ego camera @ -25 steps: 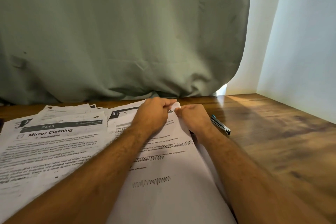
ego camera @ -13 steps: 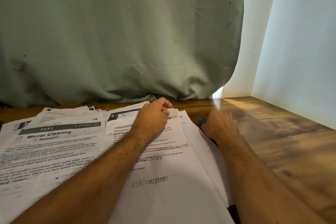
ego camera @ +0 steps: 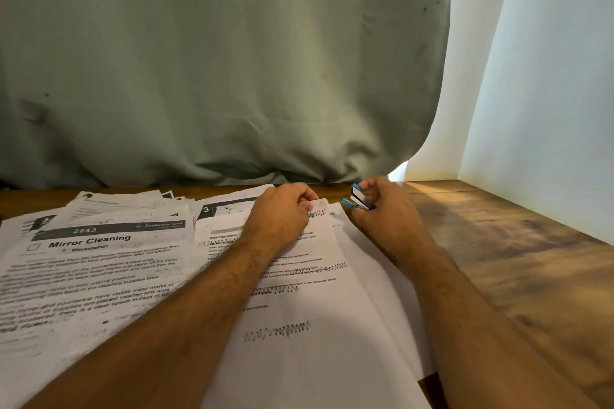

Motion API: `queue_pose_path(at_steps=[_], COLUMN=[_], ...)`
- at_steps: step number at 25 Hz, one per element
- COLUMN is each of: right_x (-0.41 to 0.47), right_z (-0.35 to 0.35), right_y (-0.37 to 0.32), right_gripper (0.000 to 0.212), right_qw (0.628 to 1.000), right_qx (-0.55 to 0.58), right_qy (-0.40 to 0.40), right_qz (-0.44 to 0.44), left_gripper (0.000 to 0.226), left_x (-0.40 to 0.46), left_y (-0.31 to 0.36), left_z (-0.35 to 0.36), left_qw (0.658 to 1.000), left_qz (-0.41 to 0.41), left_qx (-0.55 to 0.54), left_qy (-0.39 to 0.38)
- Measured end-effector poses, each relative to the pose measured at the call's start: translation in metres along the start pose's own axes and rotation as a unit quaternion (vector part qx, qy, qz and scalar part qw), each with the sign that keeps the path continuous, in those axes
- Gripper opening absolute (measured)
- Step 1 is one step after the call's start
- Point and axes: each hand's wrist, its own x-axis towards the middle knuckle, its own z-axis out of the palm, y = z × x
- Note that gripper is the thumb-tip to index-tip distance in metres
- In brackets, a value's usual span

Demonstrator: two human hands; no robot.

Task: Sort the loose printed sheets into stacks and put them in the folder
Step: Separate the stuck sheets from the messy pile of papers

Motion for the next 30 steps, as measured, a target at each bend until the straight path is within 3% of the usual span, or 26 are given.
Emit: queue_pose_path(at_steps=[3, 6, 12, 13, 15, 18, 20, 23, 30], right_x=[-0.004, -0.003, 0.001, 0.001, 0.003, 0.000, 0.001, 0.000, -0.009], right_z=[0.007, 0.010, 0.008, 0.009, 0.012, 0.014, 0.012, 0.008, 0.010], right_y=[-0.007, -0.008, -0.008, -0.009, -0.012, -0.015, -0.012, -0.009, -0.025], right_gripper=[0.039, 0.038, 0.054, 0.051, 0.017, 0.048, 0.048, 0.027, 0.034], right_qw=[0.996, 0.994, 0.997, 0.998, 0.998, 0.992, 0.997, 0.990, 0.978], right_qx=[0.079, 0.062, 0.062, 0.050, 0.026, 0.091, 0.030, -0.093, -0.154], right_qy=[-0.046, -0.087, -0.039, -0.041, -0.052, -0.072, -0.070, -0.100, -0.120], right_qz=[-0.019, -0.016, 0.005, 0.009, 0.017, 0.044, 0.018, -0.036, -0.072], left_gripper=[0.019, 0.020, 0.018, 0.018, 0.017, 0.016, 0.015, 0.015, 0.012], left_x=[-0.002, -0.003, -0.006, -0.006, -0.007, -0.008, -0.008, -0.007, -0.009], left_y=[0.002, 0.003, 0.002, 0.003, 0.004, 0.004, 0.004, 0.004, 0.005], left_z=[-0.001, -0.001, -0.005, -0.005, -0.004, -0.005, -0.005, -0.006, -0.004], left_qw=[1.000, 1.000, 1.000, 1.000, 1.000, 0.999, 0.999, 0.999, 0.998], left_qz=[0.000, 0.003, 0.020, 0.019, 0.018, 0.019, 0.022, 0.023, 0.027], left_qx=[-0.001, -0.003, -0.016, -0.015, -0.016, -0.025, -0.029, -0.028, -0.047], left_qy=[0.004, 0.007, 0.004, 0.005, 0.011, 0.021, 0.023, 0.020, 0.027])
